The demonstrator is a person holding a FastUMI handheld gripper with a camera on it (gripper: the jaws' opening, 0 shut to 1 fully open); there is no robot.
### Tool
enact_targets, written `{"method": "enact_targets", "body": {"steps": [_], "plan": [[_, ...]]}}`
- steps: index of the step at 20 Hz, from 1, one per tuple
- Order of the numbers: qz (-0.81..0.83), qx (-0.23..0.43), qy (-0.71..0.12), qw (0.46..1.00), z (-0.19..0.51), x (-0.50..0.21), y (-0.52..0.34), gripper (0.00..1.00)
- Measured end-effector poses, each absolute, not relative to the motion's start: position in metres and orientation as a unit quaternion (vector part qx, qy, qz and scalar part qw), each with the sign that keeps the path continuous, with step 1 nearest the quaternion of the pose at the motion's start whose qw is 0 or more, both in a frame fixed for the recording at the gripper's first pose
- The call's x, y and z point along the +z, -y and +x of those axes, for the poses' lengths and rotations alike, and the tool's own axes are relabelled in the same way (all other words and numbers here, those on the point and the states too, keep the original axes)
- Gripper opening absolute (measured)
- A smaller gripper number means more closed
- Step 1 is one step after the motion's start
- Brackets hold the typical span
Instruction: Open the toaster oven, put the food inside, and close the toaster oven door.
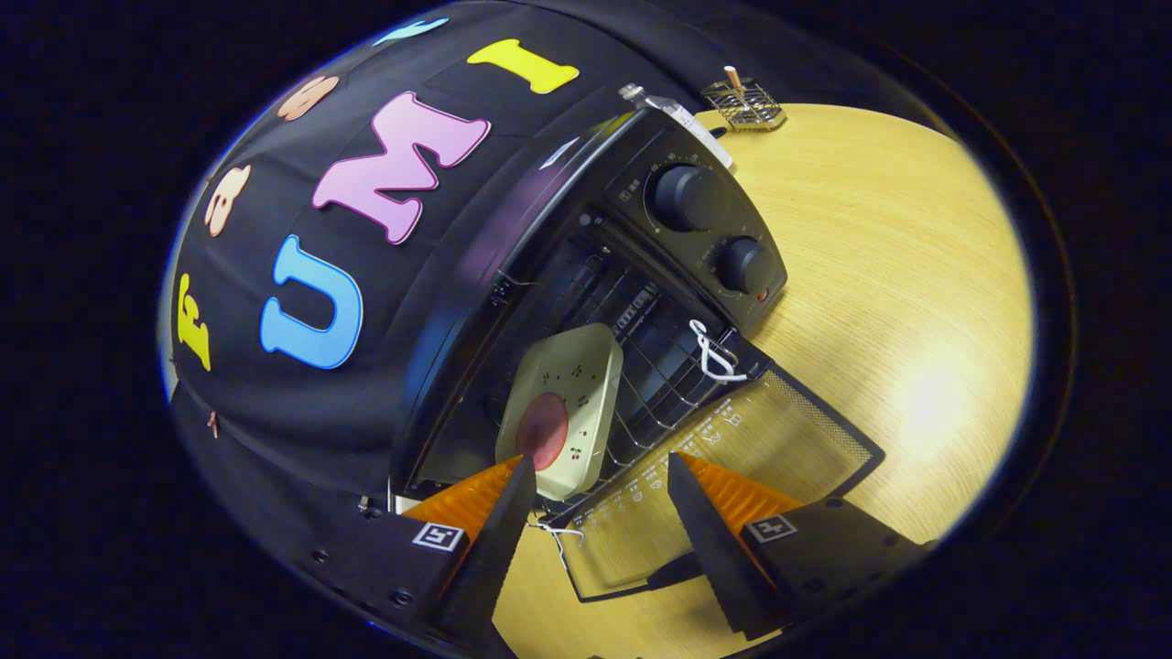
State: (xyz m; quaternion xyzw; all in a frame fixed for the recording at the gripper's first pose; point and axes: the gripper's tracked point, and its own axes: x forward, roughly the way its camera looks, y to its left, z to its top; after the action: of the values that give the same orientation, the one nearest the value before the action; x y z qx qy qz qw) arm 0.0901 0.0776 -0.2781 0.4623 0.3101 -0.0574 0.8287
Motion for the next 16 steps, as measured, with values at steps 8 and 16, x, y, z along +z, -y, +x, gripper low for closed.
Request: {"method": "enact_targets", "body": {"steps": [8, 16], "plan": [[0.380, -0.025, -0.303, 0.873, 0.045, -0.243, -0.063, 0.99], [0.202, 0.035, -0.307, 0.930, 0.003, -0.225, -0.076, 0.99]]}}
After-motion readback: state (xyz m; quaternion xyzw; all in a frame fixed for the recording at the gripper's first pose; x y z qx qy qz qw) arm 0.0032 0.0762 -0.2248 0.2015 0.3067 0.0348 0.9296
